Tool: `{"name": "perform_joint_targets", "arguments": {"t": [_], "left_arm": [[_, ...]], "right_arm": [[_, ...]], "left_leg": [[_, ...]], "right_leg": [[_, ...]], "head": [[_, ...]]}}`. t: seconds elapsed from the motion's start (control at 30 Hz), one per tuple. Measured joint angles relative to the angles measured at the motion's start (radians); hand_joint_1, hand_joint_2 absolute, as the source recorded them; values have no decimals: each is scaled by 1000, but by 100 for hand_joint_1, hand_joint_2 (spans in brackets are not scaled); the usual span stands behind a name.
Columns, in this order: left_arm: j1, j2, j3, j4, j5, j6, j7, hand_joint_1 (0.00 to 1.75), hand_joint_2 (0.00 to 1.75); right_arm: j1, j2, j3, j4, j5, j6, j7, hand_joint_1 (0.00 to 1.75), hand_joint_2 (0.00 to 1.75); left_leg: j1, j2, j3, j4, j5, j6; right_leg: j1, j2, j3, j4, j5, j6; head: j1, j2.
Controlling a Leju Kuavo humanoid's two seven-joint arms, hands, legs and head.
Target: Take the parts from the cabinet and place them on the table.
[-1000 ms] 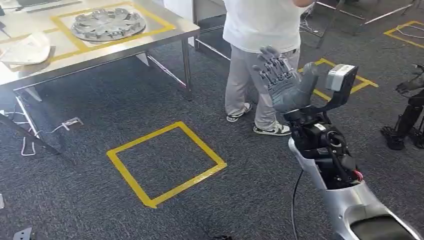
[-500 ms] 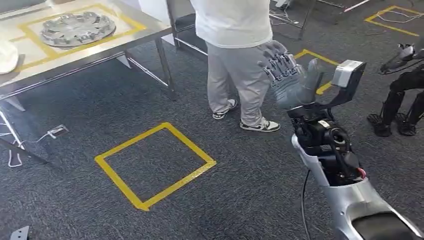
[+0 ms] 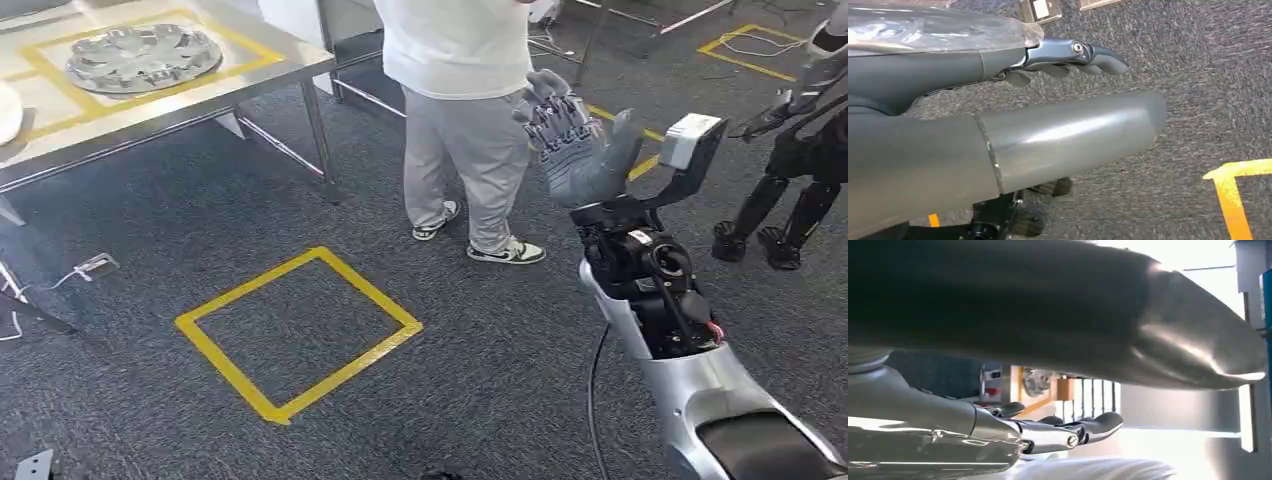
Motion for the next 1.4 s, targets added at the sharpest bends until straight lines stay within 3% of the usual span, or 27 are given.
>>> {"name": "perform_joint_targets", "arguments": {"t": [0.03,0.07,0.13,0.17,0.2,0.33,0.37,0.47,0.5,0.53,0.57,0.63,0.67,0.7,0.8,0.83,0.87,0.97,1.0,1.03,1.07,1.17,1.2,1.23,1.33,1.37,1.4], "left_arm": [[1,0,0,0,0,-2,3,0,0],[0,-1,0,0,0,-3,5,0,0],[-1,-3,0,0,0,-5,10,0,0],[-2,-3,0,0,-1,-5,10,0,0],[-2,-4,0,0,-2,-5,13,0,0],[-3,-3,0,0,-2,-5,13,0,0],[-5,-4,0,0,-2,-5,13,0,0],[-2,-2,0,0,-2,-5,13,0,0],[1,-3,0,0,-2,-5,13,0,0],[5,-4,0,0,0,-7,13,0,0],[8,-4,0,0,2,-10,12,0,0],[12,-4,0,0,3,-11,5,0,0],[13,-3,0,0,5,-6,5,0,0],[14,-3,0,0,6,3,3,0,0],[31,-5,6,0,20,11,-3,0,0],[33,-8,11,0,24,11,-4,0,0],[31,-10,15,0,26,11,-5,0,0],[33,-15,21,0,26,13,-3,0,0],[34,-16,25,0,27,13,-3,0,0],[35,-17,26,0,32,13,0,0,0],[35,-18,27,0,34,13,1,0,0],[30,-24,29,0,32,15,8,0,0],[27,-24,29,0,29,17,10,0,0],[24,-25,30,0,25,21,13,0,0],[20,-26,30,0,16,26,19,0,0],[18,-26,30,0,16,28,19,0,0],[15,-28,30,0,14,29,20,0,0]], "right_arm": [[0,0,0,7,0,0,0,0,0],[-1,0,0,12,0,0,-1,0,0],[-12,0,0,18,2,0,-2,0,0],[-17,0,0,21,3,1,-3,0,0],[-23,0,0,24,3,1,-3,0,0],[-22,1,1,35,4,1,-5,0,0],[-24,2,1,36,5,2,-6,0,0],[-21,5,1,41,9,10,-6,0,0],[-18,6,1,44,10,13,-6,0,0],[-13,6,1,44,10,18,-5,0,0],[-6,5,0,44,10,21,-5,0,0],[10,5,-2,37,7,25,1,0,0],[19,5,-3,28,1,27,8,0,0],[29,5,-6,18,-4,27,18,0,0],[63,5,-11,-21,-12,18,49,0,0],[73,3,-15,-34,-14,14,55,0,0],[87,1,-21,-51,-18,10,60,0,0],[112,-5,-34,-82,-27,8,67,0,0],[125,-6,-38,-90,-29,8,68,0,0],[134,-9,-40,-96,-32,8,70,0,0],[140,-11,-43,-101,-33,8,71,0,0],[141,-20,-53,-128,-39,3,72,0,0],[141,-21,-55,-133,-39,0,72,0,0],[142,-23,-56,-138,-39,-1,74,0,0],[158,-26,-59,-151,-41,-6,76,0,0],[158,-26,-59,-155,-41,-8,76,0,0],[157,-26,-59,-161,-41,-8,75,0,0]], "left_leg": [[0,3,0,0,0,0],[1,5,1,2,-1,-2],[3,11,4,5,-4,-7],[-1,13,4,6,-7,-12],[-7,14,-1,15,-9,-19],[-6,32,-7,11,-8,-40],[-1,17,-15,37,-30,-46],[-1,-4,-126,276,-144,-54],[0,-4,-157,335,-158,-54],[0,-5,-163,341,-147,-53],[0,-5,-145,301,-117,-50],[0,-10,-57,124,-30,-42],[0,-30,-13,35,-3,-34],[-3,-32,-3,12,-12,-32],[-8,-21,-3,16,-14,-22],[-1,-17,1,7,-9,-14],[3,-11,4,2,-6,-10],[2,-3,6,3,-9,-2],[2,-1,6,3,-9,-2],[1,2,7,3,-10,-1],[2,7,8,4,-11,-2],[2,18,14,8,-17,-9],[-5,20,13,9,-19,-13],[-7,21,9,14,-19,-18],[-7,36,10,9,-15,-31],[-7,35,6,13,-22,-37],[-4,16,-3,42,-47,-43]], "right_leg": [[-4,-2,0,0,13,3],[-6,-5,23,-48,47,5],[-10,-21,114,-232,139,6],[-9,-46,145,-303,152,4],[-1,-43,162,-334,141,-3],[-4,-24,161,-336,154,-34],[-6,-21,161,-338,157,-39],[-3,-10,155,-338,160,-48],[-2,-4,154,-338,160,-48],[-2,1,154,-338,160,-48],[-1,7,155,-338,160,-48],[0,19,157,-337,160,-47],[-1,22,156,-336,159,-46],[7,27,152,-333,157,-39],[0,38,153,-339,160,-22],[6,40,151,-338,157,-15],[1,27,142,-319,141,-12],[-1,4,44,-96,23,0],[-1,3,10,-23,0,2],[-1,1,-3,2,2,4],[-2,0,9,-23,25,4],[-2,-22,140,-284,155,-3],[4,-40,159,-324,139,-5],[8,-33,165,-334,143,-17],[9,-19,162,-333,148,-32],[2,-16,166,-340,153,-40],[1,-13,166,-341,155,-43]], "head": [[0,0],[0,0],[5,0],[6,0],[9,0],[0,0],[-6,0],[-12,0],[-13,0],[-13,0],[-13,0],[-13,0],[-14,0],[-16,0],[-13,0],[-13,0],[-13,0],[2,0],[3,0],[5,0],[5,0],[9,0],[9,0],[8,0],[3,0],[3,0],[-3,0]]}}
